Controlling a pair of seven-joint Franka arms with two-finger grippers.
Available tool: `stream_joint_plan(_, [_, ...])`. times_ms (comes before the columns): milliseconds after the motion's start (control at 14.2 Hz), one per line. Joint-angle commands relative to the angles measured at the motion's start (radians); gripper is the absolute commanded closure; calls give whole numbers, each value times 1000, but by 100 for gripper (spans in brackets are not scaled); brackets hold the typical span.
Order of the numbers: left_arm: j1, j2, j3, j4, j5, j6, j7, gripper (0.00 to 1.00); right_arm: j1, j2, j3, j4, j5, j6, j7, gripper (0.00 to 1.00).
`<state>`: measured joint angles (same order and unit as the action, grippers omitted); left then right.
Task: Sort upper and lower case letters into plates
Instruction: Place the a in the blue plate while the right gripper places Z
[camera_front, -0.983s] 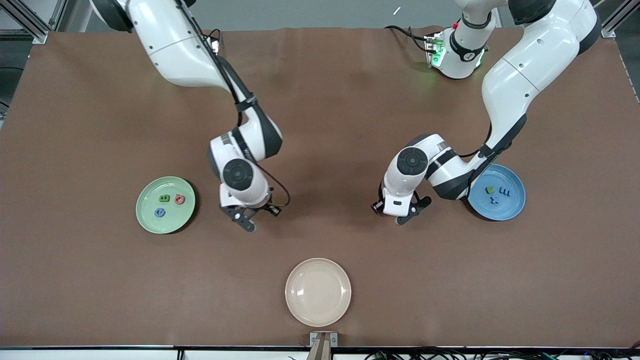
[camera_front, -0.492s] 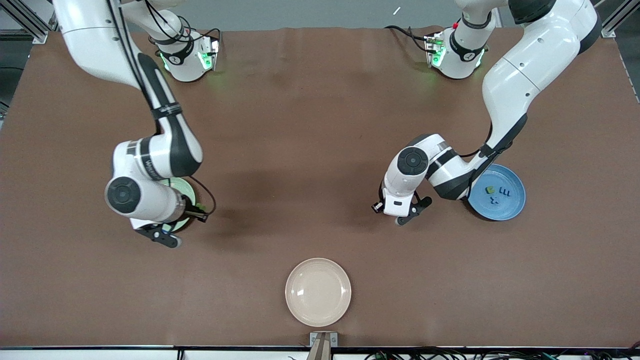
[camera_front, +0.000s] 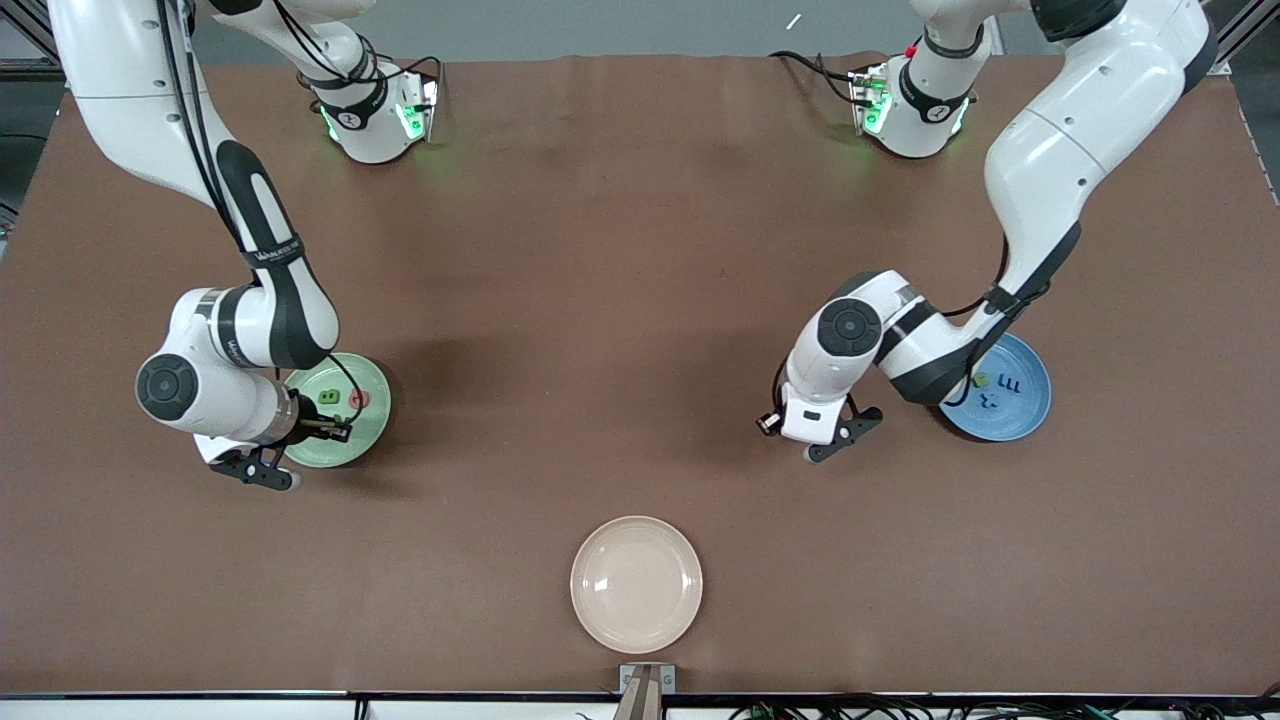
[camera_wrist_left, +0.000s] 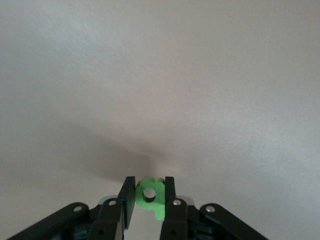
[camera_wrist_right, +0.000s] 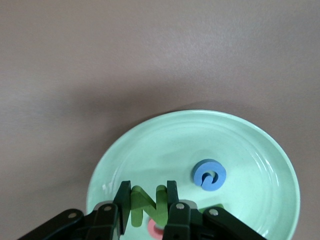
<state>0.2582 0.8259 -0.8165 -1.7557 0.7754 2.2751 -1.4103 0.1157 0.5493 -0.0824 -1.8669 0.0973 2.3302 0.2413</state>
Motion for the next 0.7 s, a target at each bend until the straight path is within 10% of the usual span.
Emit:
stream_joint_plan(0, [212,-36,-175,-73,-16,-151,201,82,-13,-28,20,-55,-10,44,-11,98])
stream_joint_plan(351, [565,-37,-389,-224,2,-253,486,82,-14,-23,20,-69,-8,51,-10,88])
stream_joint_plan(421, [635,-39,-406,-263,16,-253,555,82,-14,-23,20,-67,-8,46,-10,73])
stream_joint_plan(562, [755,-39,-447,-332,71,-253,637,82,-24,-23,20,-64,-8,40,-10,0])
stream_joint_plan(632, [801,-39,-464,-358,94,-253,661,82,-24,-23,20,-63,-8,37,-10,0])
